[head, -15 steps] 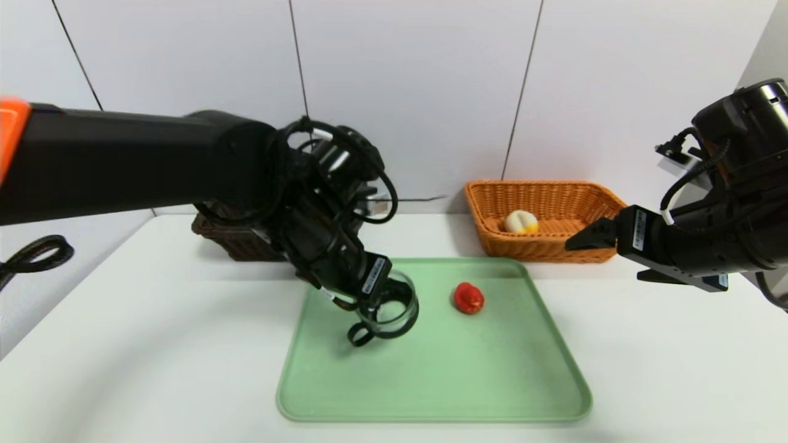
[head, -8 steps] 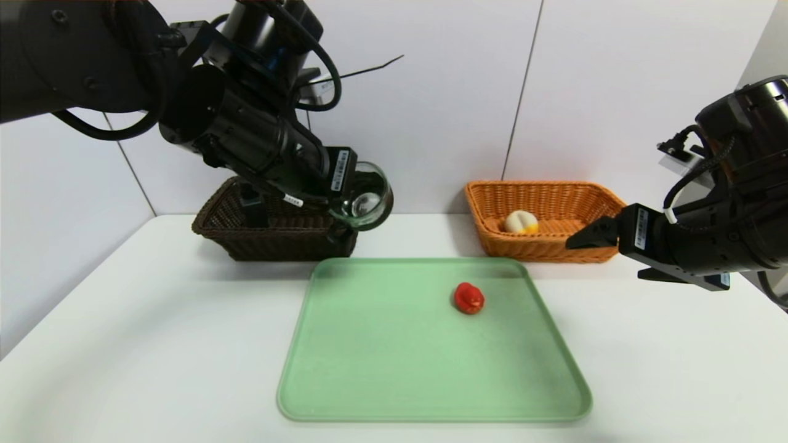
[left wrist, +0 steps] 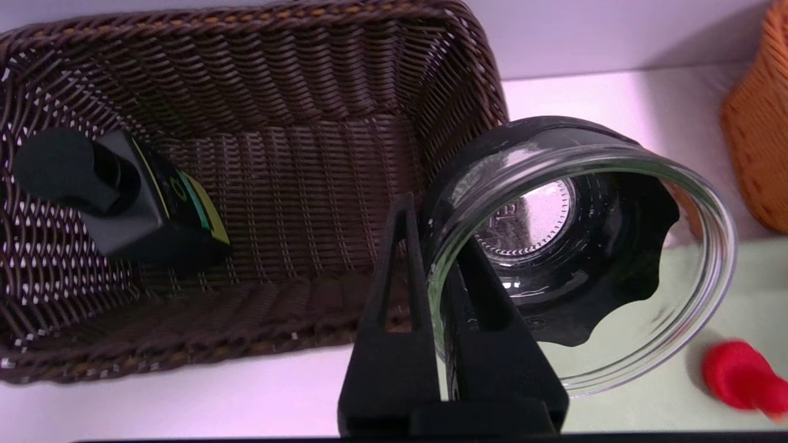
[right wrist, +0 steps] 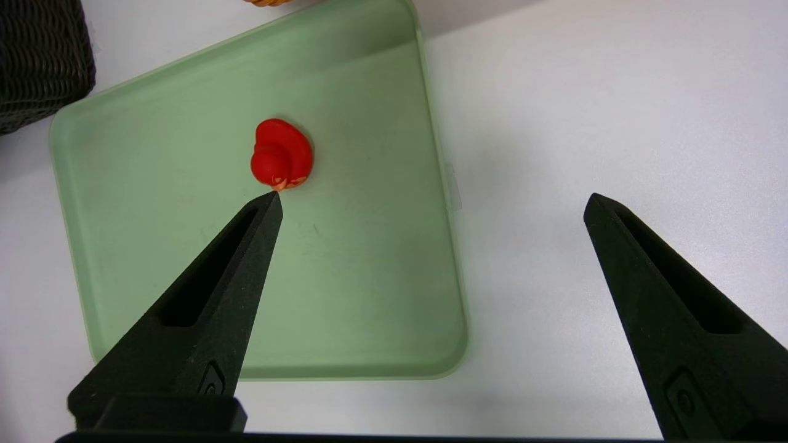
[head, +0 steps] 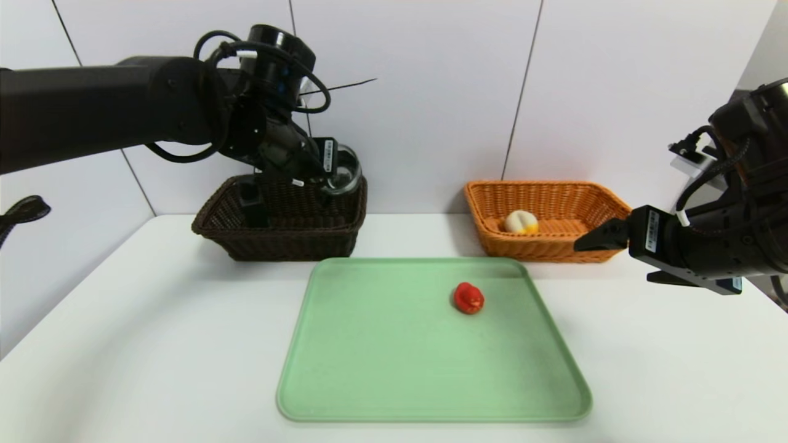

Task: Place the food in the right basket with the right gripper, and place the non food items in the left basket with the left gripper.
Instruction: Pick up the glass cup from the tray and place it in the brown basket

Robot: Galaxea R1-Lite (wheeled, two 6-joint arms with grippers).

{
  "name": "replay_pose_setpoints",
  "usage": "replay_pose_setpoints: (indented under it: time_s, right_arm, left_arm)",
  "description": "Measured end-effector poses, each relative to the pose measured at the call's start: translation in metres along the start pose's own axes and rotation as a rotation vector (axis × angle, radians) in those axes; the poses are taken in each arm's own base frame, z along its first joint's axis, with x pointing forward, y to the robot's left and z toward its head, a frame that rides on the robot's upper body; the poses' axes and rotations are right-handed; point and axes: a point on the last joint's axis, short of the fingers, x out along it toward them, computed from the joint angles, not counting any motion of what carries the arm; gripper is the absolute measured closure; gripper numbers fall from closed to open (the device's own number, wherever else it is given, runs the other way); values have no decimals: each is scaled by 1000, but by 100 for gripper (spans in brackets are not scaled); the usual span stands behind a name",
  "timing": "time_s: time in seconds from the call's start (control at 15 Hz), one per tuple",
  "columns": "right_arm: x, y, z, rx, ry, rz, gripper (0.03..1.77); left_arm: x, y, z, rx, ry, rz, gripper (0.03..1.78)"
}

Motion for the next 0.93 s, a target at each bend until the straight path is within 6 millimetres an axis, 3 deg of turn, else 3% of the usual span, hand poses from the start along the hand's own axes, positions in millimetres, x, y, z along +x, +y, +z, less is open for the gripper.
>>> replay_pose_setpoints:
  time_s: [0.47,0.73,0.93]
  right_arm:
    - [-3,-1,-1,-4,-5,5,10]
    - [-3,0,-2,-7,-2,6,10]
    - [-3,0,-4,-8,3,7,10]
  left_arm:
    - [78,50,-11,-16,-17,164,170]
    - [103,75,-23,-30,29,219,170]
    - [111,80,-28,-32,47,232,170]
